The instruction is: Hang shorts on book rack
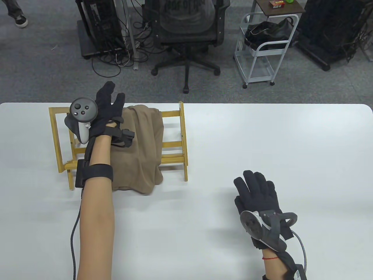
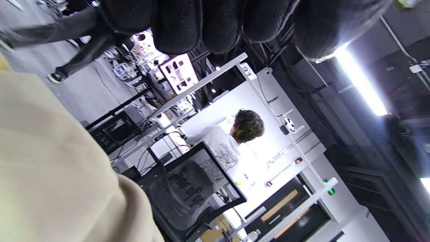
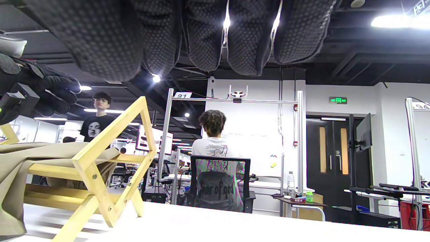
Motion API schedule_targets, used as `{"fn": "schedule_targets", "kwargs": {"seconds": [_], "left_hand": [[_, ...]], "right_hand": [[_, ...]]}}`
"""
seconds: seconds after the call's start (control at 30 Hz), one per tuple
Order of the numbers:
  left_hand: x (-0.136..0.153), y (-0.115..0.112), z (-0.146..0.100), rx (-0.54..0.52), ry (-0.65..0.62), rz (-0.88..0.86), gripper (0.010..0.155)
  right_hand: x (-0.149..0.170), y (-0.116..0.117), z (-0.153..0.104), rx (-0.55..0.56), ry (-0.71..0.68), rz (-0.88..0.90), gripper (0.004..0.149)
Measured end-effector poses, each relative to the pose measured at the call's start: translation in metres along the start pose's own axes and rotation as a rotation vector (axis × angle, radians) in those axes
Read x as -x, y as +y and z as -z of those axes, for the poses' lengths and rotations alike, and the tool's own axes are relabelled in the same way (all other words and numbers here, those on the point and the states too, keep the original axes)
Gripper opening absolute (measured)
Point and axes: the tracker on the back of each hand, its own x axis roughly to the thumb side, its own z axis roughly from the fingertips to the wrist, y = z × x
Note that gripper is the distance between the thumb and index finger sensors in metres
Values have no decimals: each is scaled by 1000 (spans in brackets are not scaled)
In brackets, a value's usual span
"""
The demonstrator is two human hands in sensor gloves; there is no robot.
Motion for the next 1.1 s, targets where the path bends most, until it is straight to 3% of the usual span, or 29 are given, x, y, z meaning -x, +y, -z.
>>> {"fn": "schedule_targets", "kwargs": {"seconds": [0.57, 1.1], "left_hand": [[-32, 20, -81, 83, -234, 34, 61], [-34, 26, -152, 186, -336, 94, 65]], "right_hand": [[-10, -10, -2, 31, -59, 43, 57], [-9, -6, -4, 21, -64, 80, 56]]}}
